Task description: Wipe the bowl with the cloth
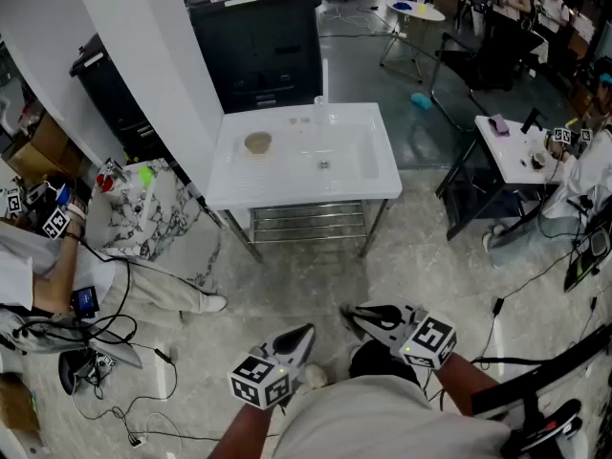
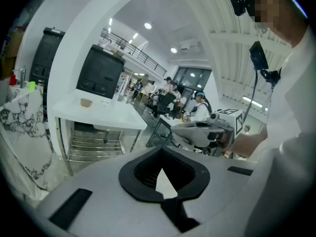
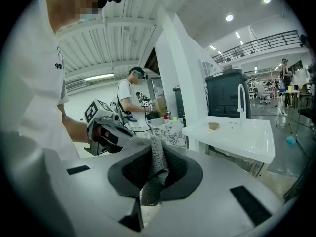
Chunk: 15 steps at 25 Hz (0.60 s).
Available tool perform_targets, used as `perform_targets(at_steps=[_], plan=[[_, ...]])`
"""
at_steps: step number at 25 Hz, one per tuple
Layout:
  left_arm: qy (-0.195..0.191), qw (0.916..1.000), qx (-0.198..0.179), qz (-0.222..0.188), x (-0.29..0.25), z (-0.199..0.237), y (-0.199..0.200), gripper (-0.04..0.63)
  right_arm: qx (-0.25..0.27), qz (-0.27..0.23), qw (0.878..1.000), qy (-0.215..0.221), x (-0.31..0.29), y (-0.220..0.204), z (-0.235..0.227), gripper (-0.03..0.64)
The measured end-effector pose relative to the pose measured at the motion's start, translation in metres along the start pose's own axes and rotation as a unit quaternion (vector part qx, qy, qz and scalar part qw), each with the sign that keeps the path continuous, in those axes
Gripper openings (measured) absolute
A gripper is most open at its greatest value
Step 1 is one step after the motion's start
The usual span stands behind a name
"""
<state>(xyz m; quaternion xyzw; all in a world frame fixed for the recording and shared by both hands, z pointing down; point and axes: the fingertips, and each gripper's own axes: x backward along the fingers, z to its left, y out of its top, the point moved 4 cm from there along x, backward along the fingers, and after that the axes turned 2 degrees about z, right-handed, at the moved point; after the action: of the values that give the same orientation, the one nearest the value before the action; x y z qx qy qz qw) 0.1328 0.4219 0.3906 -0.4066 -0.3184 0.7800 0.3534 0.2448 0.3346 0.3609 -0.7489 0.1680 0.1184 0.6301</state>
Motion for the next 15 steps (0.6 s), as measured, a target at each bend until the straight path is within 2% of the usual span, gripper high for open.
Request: perform_targets(at_steps=[3,7,10,15], plan=[[0.008,1.0000,-0.003,0.004,0.003,0.035,0.006,0.011,-0.001,-0.014,1.000,-0.007,-0.030,0.009,-0.011,0.036],[0.016,0.9999,0.004,0.002,-0.011,0.058,0.017,0.011,-0.004,-0.018,1.000,-0.008,-0.046,0.019,-0.039,0.037],[0.024,0.9997,0.009,0.004,-0.038,0.082,0.035,0.011,0.004,-0.026,1.000,-0.001,-0.057,0.030,-0.080,0.035],[0.078,0.9967,0.019,-0.007,-0.096,0.115,0.093,0.011,0.030,-0.035,0.999,0.025,-0.065,0.059,-0.166,0.037]])
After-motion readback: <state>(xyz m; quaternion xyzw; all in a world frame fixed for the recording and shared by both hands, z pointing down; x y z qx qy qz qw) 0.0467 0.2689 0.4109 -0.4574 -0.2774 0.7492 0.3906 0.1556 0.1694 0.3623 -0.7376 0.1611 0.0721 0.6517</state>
